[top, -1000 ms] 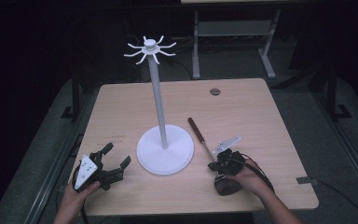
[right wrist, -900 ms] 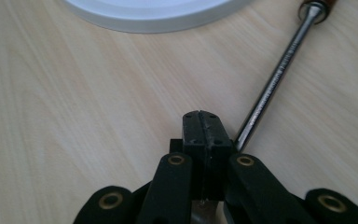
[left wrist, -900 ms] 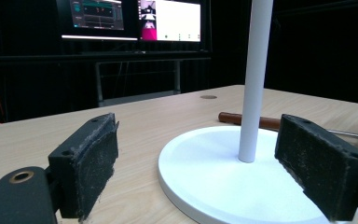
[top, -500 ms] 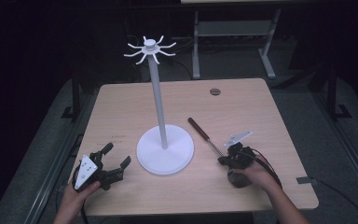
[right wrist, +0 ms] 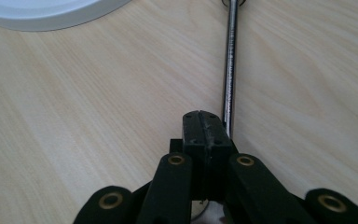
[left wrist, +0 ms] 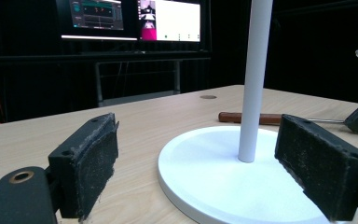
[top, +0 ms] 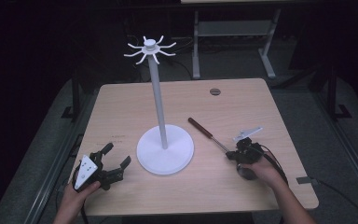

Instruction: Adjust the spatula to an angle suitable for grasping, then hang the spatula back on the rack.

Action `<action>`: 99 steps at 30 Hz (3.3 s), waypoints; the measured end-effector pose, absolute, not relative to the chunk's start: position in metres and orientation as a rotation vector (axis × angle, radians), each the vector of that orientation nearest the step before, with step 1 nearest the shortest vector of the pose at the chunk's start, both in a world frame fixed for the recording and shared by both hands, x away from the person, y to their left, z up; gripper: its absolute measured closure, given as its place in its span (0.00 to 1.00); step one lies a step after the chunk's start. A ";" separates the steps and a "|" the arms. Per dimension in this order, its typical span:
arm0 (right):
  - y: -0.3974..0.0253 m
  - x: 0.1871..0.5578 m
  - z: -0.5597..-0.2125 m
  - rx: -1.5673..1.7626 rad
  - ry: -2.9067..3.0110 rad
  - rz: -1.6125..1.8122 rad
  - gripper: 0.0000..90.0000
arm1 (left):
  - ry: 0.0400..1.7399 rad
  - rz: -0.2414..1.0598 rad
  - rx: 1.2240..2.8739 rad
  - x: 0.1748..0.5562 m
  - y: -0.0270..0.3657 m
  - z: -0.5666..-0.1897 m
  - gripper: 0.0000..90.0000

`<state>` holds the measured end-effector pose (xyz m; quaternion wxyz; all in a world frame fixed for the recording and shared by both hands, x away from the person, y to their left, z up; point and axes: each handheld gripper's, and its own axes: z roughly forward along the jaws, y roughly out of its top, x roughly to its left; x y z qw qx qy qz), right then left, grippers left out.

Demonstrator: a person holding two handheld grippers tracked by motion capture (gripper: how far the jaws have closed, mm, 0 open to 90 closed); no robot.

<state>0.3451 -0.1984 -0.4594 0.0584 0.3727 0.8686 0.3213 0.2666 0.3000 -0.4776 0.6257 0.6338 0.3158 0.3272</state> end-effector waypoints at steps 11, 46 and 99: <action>-0.207 0.348 -0.455 1.156 2.608 1.021 0.99 | 0.730 0.745 1.452 0.267 0.300 -0.478 0.14; -0.168 0.408 -0.412 1.178 2.624 0.971 0.61 | 0.734 0.743 1.450 0.267 0.300 -0.478 0.14; -0.104 0.467 -0.442 1.078 2.840 0.500 0.78 | 0.727 0.743 1.447 0.267 0.300 -0.478 0.14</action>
